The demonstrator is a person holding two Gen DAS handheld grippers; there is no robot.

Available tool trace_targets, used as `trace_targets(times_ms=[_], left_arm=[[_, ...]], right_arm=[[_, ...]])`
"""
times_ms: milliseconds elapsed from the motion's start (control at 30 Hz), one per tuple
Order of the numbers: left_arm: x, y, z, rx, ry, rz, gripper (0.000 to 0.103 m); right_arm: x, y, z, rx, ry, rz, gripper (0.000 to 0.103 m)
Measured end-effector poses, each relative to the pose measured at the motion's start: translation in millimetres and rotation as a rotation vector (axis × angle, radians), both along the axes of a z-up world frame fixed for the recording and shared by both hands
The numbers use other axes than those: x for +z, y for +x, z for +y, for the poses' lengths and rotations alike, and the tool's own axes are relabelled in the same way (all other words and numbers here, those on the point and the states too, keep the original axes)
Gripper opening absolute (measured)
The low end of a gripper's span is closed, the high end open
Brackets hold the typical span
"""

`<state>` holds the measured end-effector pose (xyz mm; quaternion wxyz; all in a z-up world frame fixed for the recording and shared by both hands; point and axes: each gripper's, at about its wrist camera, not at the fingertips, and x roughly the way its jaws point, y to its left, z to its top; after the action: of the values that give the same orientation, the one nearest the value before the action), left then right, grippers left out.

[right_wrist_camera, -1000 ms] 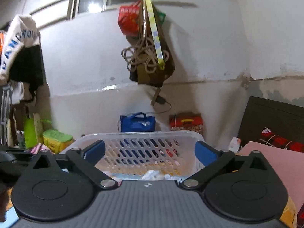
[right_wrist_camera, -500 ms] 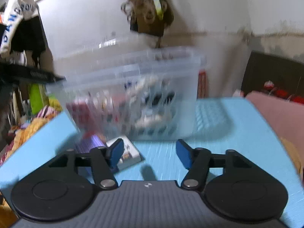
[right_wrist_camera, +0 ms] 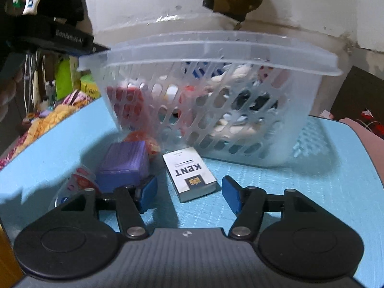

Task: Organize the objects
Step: 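Grasp the white KENT cigarette pack with the right tool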

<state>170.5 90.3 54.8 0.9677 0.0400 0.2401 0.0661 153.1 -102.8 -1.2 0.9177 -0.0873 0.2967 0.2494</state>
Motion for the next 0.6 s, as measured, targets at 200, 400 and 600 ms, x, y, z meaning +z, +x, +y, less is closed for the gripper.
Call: trace_targets(times_ms=[200,400,600], left_arm=[[-1,-1,2,-0.006,-0.003,0.000,0.031],[-1,-1,3,-0.006,-0.004,0.000,0.031],[-1,-1,3,-0.007,-0.008,0.001,0.031]], right_arm=[[0,-4,-6,-0.021,0.024,-0.022,0.045],[3,-13,-14,-0.071,0.082,-0.104,0.044],[6,-20,-24,-0.099,0.140,-0.164,0.044]])
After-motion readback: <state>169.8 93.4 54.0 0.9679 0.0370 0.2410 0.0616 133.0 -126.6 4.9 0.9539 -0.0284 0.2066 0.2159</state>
